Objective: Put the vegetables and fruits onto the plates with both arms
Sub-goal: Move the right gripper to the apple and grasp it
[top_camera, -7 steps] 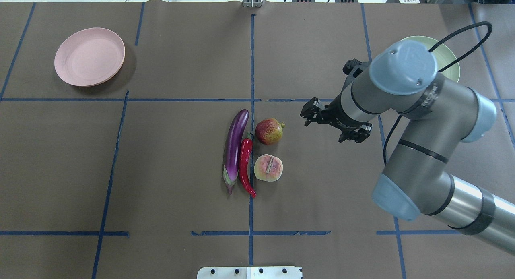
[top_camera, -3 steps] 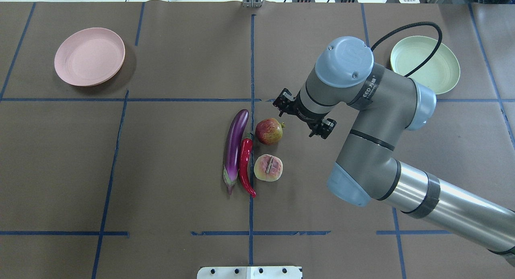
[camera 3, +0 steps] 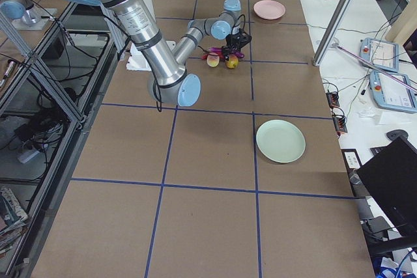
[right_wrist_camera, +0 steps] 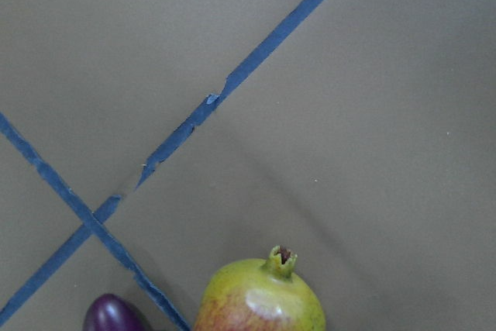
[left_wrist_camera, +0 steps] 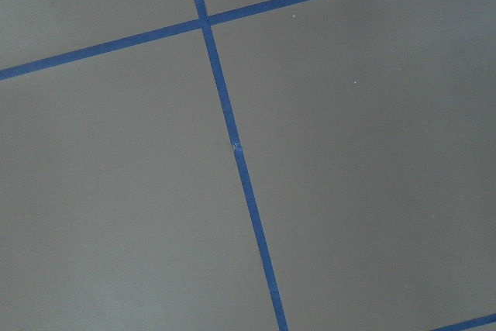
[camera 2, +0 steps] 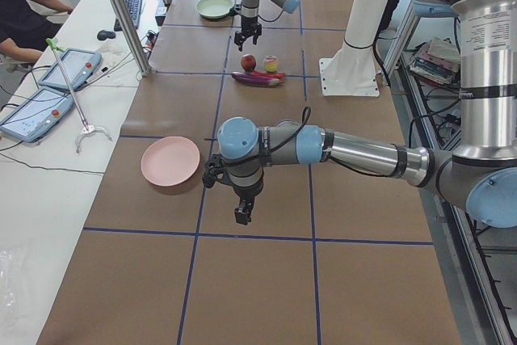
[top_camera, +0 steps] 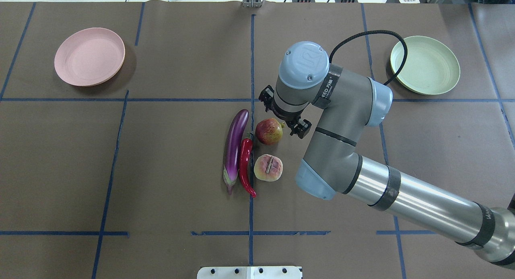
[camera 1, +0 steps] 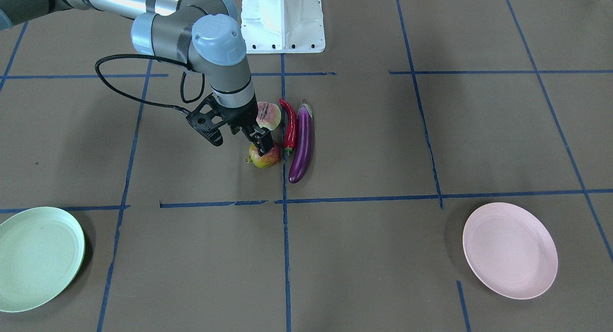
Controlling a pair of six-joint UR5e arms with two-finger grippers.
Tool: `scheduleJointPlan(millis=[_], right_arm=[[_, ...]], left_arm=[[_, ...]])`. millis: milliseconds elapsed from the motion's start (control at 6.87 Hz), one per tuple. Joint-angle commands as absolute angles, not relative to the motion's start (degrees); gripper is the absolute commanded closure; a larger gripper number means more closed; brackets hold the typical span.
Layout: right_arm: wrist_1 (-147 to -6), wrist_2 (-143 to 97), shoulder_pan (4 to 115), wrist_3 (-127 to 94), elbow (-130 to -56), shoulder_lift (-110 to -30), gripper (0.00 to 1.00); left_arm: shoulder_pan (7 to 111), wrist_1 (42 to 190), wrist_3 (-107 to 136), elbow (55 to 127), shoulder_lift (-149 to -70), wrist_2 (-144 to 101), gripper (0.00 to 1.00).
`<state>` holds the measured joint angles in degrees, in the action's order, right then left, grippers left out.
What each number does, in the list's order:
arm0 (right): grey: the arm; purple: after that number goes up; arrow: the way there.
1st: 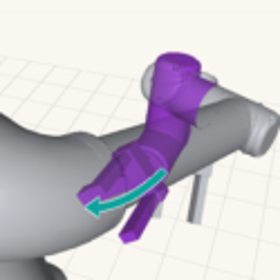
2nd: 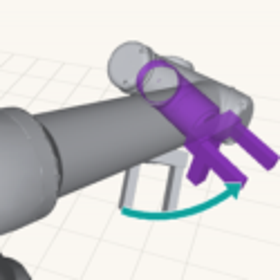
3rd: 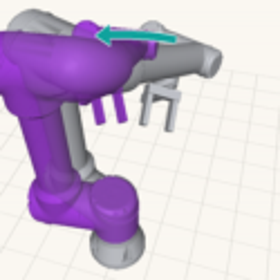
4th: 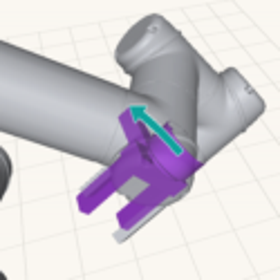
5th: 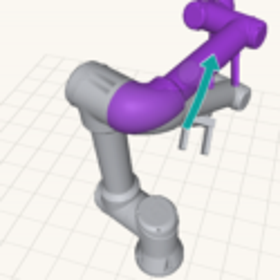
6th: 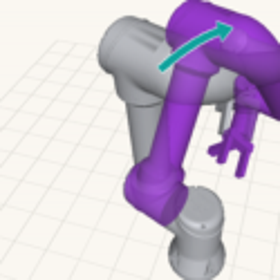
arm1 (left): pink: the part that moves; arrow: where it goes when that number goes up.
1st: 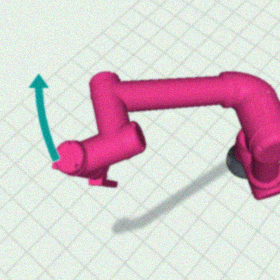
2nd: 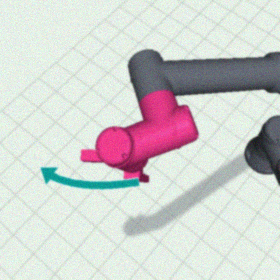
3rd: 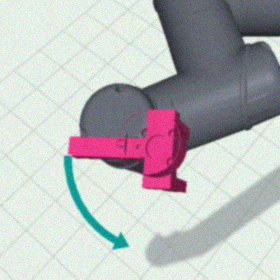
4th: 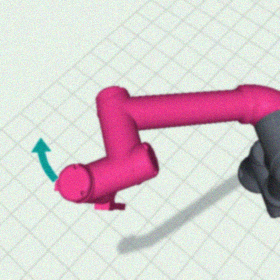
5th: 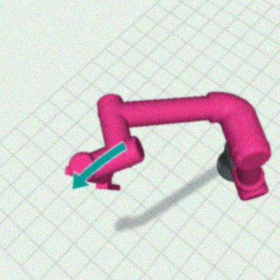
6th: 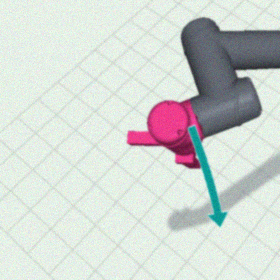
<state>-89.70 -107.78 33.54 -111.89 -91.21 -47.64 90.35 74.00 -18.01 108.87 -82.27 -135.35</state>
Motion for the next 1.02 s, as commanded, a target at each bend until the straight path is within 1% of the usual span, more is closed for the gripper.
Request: scheduleJointPlan(millis=[0,146,582,728,873], right_arm=[[-88.17,-106.35,32.79,-113.11,-85.99,-44.84,0.0],[-85.72,-106.26,31.22,-114.59,-83.52,-44.91,0.0],[-85.52,-105.65,30.59,-114.61,-81.66,-44.65,0.01],[-85.43,-105.12,30.59,-114.61,-81.65,-44.56,0.02],[-85.43,-105.12,30.59,-115.13,-81.65,-44.3,0.47]], left_arm=[[90.35,74.0,-18.02,108.9,-82.27,-135.44,0.0],[90.35,74.0,-18.02,108.9,-82.27,-135.35,0.0],[90.35,74.0,-18.02,109.16,-82.27,-135.35,0.0],[90.35,74.0,-18.02,109.16,-82.27,-135.35,0.0],[90.35,74.0,-18.02,109.16,-82.27,-135.44,0.0]])
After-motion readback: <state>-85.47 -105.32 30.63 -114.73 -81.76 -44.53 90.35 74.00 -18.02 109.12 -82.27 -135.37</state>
